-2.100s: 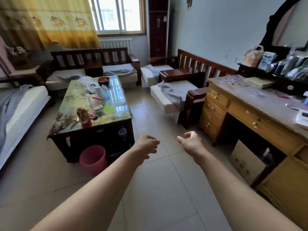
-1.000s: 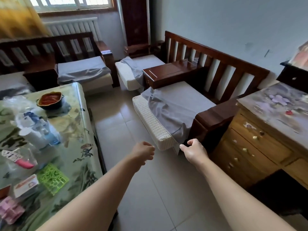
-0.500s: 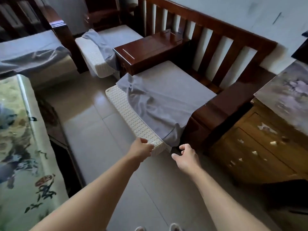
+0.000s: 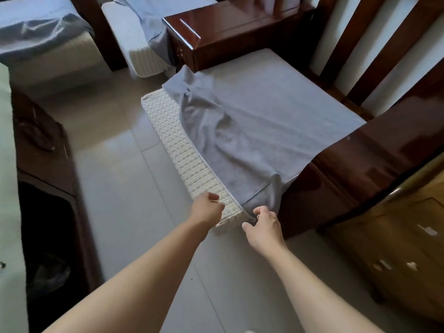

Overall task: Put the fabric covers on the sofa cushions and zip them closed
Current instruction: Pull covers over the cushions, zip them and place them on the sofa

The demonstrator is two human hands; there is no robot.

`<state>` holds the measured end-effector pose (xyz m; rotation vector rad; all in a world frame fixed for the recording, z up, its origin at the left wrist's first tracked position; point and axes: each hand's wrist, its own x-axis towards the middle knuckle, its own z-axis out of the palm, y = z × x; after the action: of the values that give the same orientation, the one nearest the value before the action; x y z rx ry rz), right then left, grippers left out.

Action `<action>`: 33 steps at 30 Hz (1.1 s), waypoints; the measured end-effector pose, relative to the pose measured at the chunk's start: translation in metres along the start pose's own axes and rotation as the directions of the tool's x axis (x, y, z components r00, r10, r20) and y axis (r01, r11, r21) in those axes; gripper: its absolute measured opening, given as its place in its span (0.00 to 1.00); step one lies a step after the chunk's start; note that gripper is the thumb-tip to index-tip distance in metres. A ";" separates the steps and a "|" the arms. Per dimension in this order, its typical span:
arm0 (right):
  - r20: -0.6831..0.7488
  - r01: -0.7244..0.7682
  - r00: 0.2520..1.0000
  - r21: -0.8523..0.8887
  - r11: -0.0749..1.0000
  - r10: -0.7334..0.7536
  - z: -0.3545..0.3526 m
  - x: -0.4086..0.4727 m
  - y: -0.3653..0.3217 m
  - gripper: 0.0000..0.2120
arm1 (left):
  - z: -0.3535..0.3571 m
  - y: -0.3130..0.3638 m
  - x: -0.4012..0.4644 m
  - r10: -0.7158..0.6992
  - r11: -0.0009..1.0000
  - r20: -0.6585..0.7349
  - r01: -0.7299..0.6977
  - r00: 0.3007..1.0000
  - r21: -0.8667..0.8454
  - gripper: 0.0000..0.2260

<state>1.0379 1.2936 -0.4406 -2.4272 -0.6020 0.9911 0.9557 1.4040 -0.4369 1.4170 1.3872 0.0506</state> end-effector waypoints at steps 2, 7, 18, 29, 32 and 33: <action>-0.028 0.007 1.000 -0.009 1.000 -0.007 0.021 0.025 0.012 0.21 | 0.010 -0.016 0.035 0.009 0.999 0.003 -0.009 1.000 0.034 0.15; -0.207 0.103 0.972 -0.051 0.993 -0.111 0.068 0.070 0.037 0.20 | 0.031 -0.044 0.104 0.046 0.999 -0.044 -0.045 0.998 0.017 0.18; -0.719 0.246 0.608 -0.232 0.941 -0.336 0.133 0.148 0.066 0.12 | 0.073 -0.055 0.154 0.375 0.927 -0.365 -0.338 0.852 0.164 0.20; -0.797 0.447 0.215 -0.434 0.783 -0.564 0.155 0.161 0.083 0.06 | 0.062 -0.106 0.167 0.780 0.623 -0.316 -0.720 0.540 0.307 0.10; -0.808 0.495 0.185 -0.416 0.763 -0.560 0.176 0.148 0.085 0.08 | 0.043 -0.137 0.161 0.890 0.451 -0.279 -0.790 0.361 0.416 0.13; -0.815 0.517 0.175 -0.401 0.756 -0.552 0.180 0.144 0.086 0.08 | 0.039 -0.147 0.160 0.925 0.373 -0.248 -0.812 0.288 0.449 0.13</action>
<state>1.0187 1.3453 -0.6808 -2.0113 -0.9077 -0.7104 0.9322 1.4535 -0.6510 2.3735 0.7502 1.0813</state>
